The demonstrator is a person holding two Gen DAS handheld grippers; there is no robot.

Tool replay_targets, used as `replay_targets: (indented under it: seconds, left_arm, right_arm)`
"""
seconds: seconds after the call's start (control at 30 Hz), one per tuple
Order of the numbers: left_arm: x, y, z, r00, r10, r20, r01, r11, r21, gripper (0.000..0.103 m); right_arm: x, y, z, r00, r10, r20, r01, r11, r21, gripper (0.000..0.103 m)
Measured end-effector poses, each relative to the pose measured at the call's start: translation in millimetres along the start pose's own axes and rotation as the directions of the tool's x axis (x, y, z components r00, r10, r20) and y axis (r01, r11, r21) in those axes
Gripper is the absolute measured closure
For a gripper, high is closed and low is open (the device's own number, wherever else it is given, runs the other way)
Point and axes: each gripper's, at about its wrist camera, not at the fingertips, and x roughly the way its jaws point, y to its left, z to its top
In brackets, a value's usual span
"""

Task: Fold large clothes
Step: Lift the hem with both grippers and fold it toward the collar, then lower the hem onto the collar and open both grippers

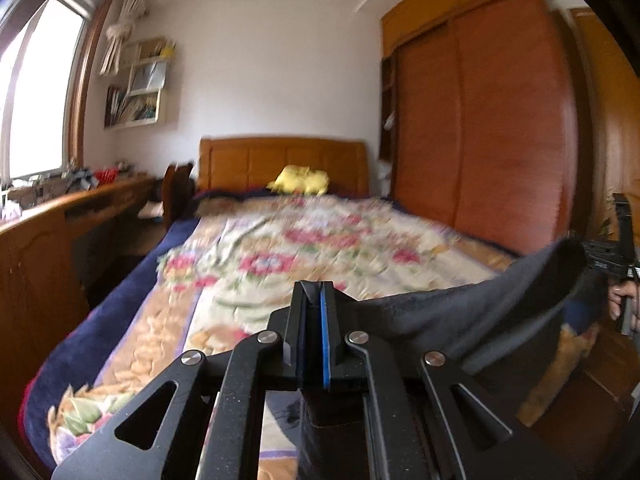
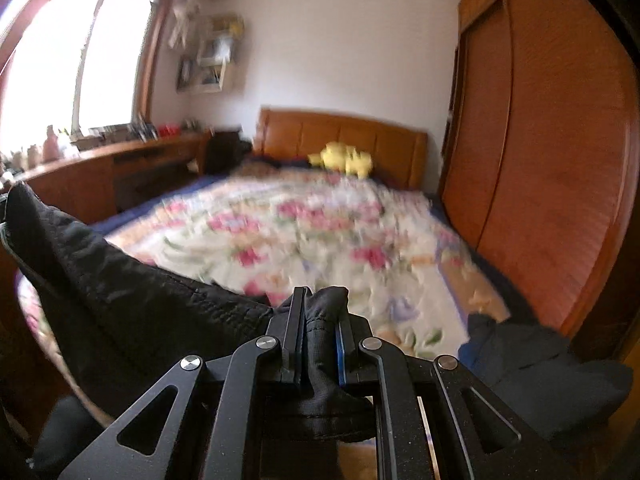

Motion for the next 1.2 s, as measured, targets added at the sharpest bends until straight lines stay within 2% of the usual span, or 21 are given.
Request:
replay_targets:
  seconds: [0.1,0.23,0.37,0.47,0.63,0.9,0.97,1.07,1.1,1.17,1.2]
  left_arm:
    - [38.0,8.9,-14.4,0.997,-0.014,-0.074,0.011,0.999,-0.037,0.097]
    - [76.8,9.2,-30.4,0.992,0.013,-0.122,-0.015,1.000,-0.013,0.097]
    - [108.6,13.9,-38.4,0.986,0.025,-0.163,-0.028,1.000,-0.011,0.097]
    - [135.6,18.3,-47.1,0.980,0.038,-0.198,-0.038,0.999,0.003,0.097]
    - [178.9,23.4,-59.0,0.961,0.042,-0.274,-0.041,0.999,0.009,0.096]
    - [239.5,33.9,-57.0,0.941,0.064,-0.333,-0.063,0.998,0.013,0.096]
    - [249.1,33.0,-59.3,0.935,0.071,-0.347,-0.067,0.997,0.025,0.096]
    - [253.1,29.9,-65.5,0.928,0.078,-0.363,-0.065,0.997,0.048,0.096]
    - [251.9,29.3,-66.0,0.930,0.080,-0.360,-0.066,0.997,0.051,0.095]
    - [245.1,28.2,-66.4,0.933,0.075,-0.352,-0.060,0.997,0.053,0.096]
    - [243.3,29.3,-64.9,0.933,0.072,-0.353,-0.059,0.997,0.048,0.094]
  right_arm:
    - [46.5,3.0,-9.3,0.998,0.017,-0.066,-0.017,1.000,0.006,0.092]
    - [94.5,10.8,-14.7,0.993,0.013,-0.121,-0.014,1.000,-0.013,0.092]
    - [145.4,0.5,6.3,0.988,0.008,-0.157,-0.010,1.000,-0.013,0.091]
    - [182.9,1.3,8.1,0.982,-0.005,-0.189,0.002,1.000,-0.017,0.090]
    - [229.1,9.7,-0.6,0.959,-0.037,-0.280,0.020,0.998,-0.066,0.090]
    - [290.3,16.0,14.6,0.941,-0.077,-0.330,0.053,0.995,-0.081,0.090]
    - [299.4,15.8,17.6,0.938,-0.081,-0.336,0.061,0.996,-0.069,0.085]
    - [315.1,12.1,10.2,0.936,-0.128,-0.327,0.120,0.992,-0.044,0.076]
    - [314.3,9.5,11.2,0.941,-0.129,-0.313,0.127,0.992,-0.026,0.070]
    - [313.4,3.5,12.0,0.952,-0.113,-0.286,0.121,0.993,0.011,0.043]
    - [310.4,1.1,13.0,0.955,-0.116,-0.273,0.126,0.992,0.019,0.040]
